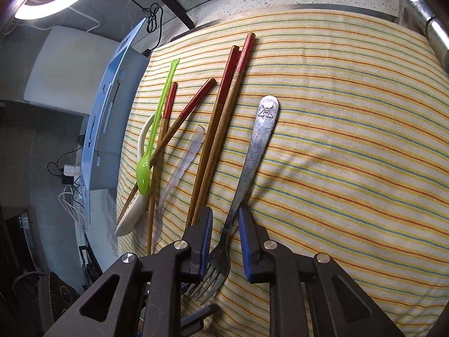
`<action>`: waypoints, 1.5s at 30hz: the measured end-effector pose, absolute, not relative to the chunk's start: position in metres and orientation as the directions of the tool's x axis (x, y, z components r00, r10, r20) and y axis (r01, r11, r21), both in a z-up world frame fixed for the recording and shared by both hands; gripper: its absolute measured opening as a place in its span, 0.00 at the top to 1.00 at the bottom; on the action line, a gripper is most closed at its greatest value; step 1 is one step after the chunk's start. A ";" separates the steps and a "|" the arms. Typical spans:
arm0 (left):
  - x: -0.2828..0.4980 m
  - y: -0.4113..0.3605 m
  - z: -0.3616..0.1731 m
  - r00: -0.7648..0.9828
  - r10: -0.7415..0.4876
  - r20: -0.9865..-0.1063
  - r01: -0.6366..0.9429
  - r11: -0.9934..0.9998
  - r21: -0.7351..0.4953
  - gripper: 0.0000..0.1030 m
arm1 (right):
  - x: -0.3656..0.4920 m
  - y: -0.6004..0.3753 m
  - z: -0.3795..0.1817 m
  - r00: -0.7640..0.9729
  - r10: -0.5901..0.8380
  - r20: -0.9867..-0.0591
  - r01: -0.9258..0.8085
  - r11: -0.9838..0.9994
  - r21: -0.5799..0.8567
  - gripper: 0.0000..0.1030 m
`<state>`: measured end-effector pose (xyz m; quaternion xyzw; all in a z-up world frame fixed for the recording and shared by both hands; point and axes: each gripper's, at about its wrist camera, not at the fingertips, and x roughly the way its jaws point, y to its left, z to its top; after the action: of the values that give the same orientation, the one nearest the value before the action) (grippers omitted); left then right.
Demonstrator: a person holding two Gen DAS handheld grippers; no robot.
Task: Organize utensils
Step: 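Close the left tool on the steel fork handle and lift, then carry the fork with the left tool and lower it beside the spoons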
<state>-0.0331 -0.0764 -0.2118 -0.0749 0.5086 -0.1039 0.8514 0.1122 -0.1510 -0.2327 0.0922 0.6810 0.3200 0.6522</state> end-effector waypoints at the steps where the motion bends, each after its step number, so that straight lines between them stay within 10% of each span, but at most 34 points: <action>1: -0.033 -0.076 -0.212 0.463 -0.252 -0.849 0.100 0.967 -0.233 0.79 | 0.112 -0.151 -0.233 -0.128 0.538 -0.833 -0.295 0.781 0.550 0.90; 45: -0.037 0.154 -0.140 0.574 -0.201 -0.794 0.002 0.970 -0.243 0.80 | 0.129 0.074 -0.164 -0.147 0.689 -0.710 -0.291 0.656 0.697 0.94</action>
<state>-0.0366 0.1540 -0.1401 -0.1083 0.4578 -0.0576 0.8806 0.1288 0.0739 -0.1638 0.1526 0.6518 0.3858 0.6348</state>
